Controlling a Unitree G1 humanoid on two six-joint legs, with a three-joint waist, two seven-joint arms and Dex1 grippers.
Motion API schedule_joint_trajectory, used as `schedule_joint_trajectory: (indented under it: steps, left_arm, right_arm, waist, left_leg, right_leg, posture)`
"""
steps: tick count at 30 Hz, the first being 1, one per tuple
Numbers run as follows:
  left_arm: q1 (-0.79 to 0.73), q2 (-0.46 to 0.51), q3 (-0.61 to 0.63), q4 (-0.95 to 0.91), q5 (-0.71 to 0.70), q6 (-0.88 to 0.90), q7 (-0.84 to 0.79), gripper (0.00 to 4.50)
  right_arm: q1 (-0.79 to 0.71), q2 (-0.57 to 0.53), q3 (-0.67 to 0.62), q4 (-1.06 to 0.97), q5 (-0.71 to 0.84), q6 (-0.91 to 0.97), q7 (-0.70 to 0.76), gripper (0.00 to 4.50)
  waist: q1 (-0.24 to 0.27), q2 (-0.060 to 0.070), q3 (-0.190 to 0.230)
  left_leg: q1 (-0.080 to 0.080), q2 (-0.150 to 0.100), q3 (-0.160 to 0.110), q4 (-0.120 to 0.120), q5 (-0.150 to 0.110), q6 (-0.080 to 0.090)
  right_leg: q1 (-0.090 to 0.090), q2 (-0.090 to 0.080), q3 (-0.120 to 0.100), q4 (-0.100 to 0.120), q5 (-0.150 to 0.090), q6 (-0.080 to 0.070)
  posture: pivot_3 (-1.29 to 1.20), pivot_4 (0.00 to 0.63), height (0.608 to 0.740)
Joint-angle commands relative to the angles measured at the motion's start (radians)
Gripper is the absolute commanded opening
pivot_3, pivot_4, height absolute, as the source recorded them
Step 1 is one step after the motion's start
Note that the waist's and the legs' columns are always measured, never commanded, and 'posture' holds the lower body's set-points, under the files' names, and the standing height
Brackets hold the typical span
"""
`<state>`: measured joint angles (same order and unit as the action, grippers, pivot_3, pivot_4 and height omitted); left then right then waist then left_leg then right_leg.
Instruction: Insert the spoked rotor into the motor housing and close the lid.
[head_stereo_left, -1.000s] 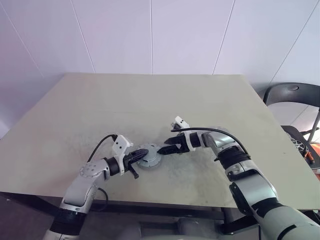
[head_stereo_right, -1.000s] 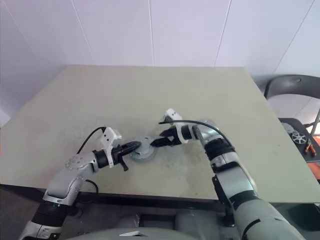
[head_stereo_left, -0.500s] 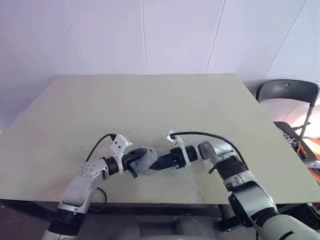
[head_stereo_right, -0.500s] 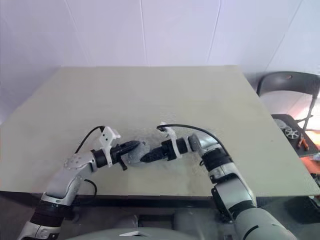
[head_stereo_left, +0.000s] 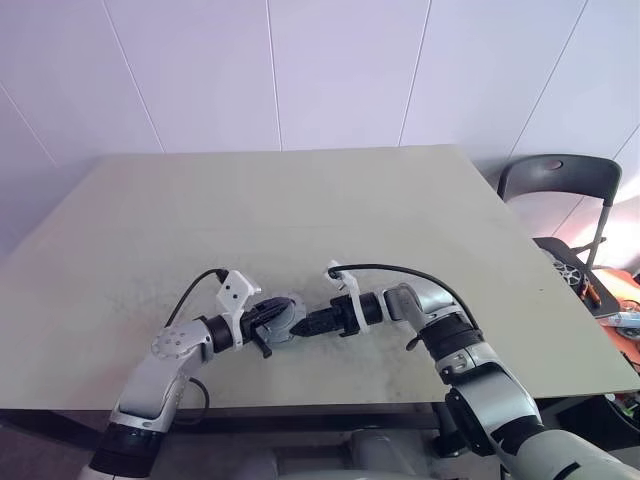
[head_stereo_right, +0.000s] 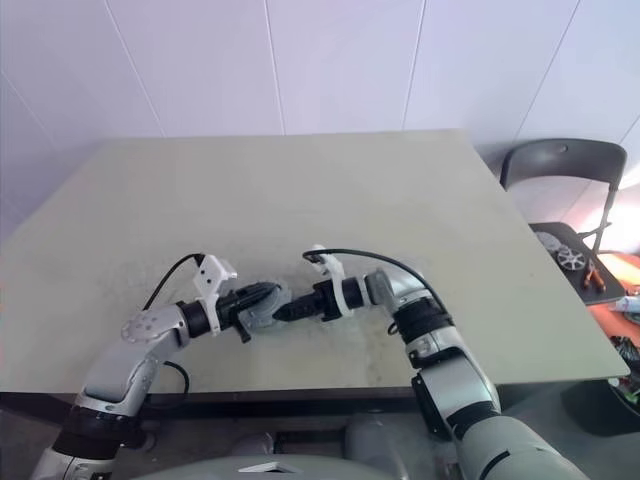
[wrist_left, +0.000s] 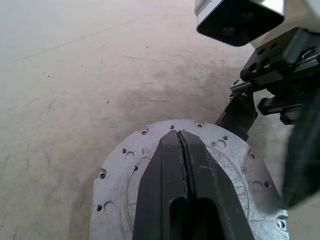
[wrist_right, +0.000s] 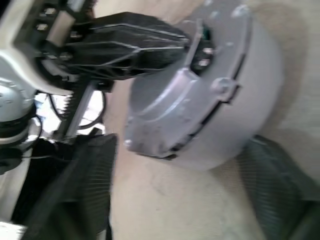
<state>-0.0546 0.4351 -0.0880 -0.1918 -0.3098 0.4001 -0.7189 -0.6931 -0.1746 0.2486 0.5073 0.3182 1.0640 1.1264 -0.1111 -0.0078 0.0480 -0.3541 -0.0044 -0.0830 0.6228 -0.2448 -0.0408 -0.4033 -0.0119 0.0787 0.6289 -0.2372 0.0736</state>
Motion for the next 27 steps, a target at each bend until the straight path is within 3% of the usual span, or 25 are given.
schedule_joint_trajectory:
  steps: [1,2,6,12,27]
  left_arm:
    - [0.023,0.032,0.008,-0.016,-0.005,0.016,-0.018,0.0]
    - [0.029,0.039,0.017,-0.023,-0.012,0.017,-0.023,0.0]
    - [0.05,0.069,0.057,-0.042,-0.031,0.015,-0.033,0.0]
    - [0.066,0.096,0.102,-0.05,-0.032,0.007,-0.019,0.0]
    - [0.069,0.051,0.187,-0.055,-0.087,-0.006,0.06,0.0]
  right_arm:
    - [-0.031,0.031,0.015,-0.004,0.011,-0.018,-0.01,2.49]
    - [-0.033,0.033,0.012,0.004,0.012,-0.023,-0.014,2.25]
    - [-0.032,0.04,-0.003,0.012,0.024,-0.025,-0.023,2.25]
    - [-0.031,0.039,0.01,0.006,0.032,-0.024,-0.013,1.56]
    - [-0.048,0.065,0.006,0.038,0.045,-0.05,-0.018,1.43]
  waist:
    - [0.0,0.0,0.0]
    - [-0.002,0.0,0.0]
    - [-0.017,0.0,0.0]
    - [-0.018,0.001,0.001]
    - [-0.019,0.001,0.001]
  left_leg:
    - [-0.001,0.0,0.0,0.0,0.0,0.0]
    - [-0.001,0.0,0.0,-0.001,0.0,0.0]
    - [0.0,0.001,0.0,-0.001,0.0,0.0]
    - [0.0,0.001,0.0,-0.001,0.0,0.0]
    - [0.0,0.001,0.0,-0.001,0.0,0.0]
  right_leg:
    - [0.0,0.0,0.0,0.0,0.0,0.0]
    - [-0.001,0.0,0.0,0.0,0.0,0.0]
    - [-0.001,0.001,0.0,0.001,0.0,0.0]
    - [-0.002,0.001,0.0,0.001,0.0,0.0]
    - [-0.002,0.0,0.0,0.001,0.0,0.0]
  posture:
    - [0.0,0.0,0.74]
    - [0.0,0.0,0.74]
    - [0.0,0.0,0.74]
    - [0.0,0.0,0.74]
    - [0.0,0.0,0.74]
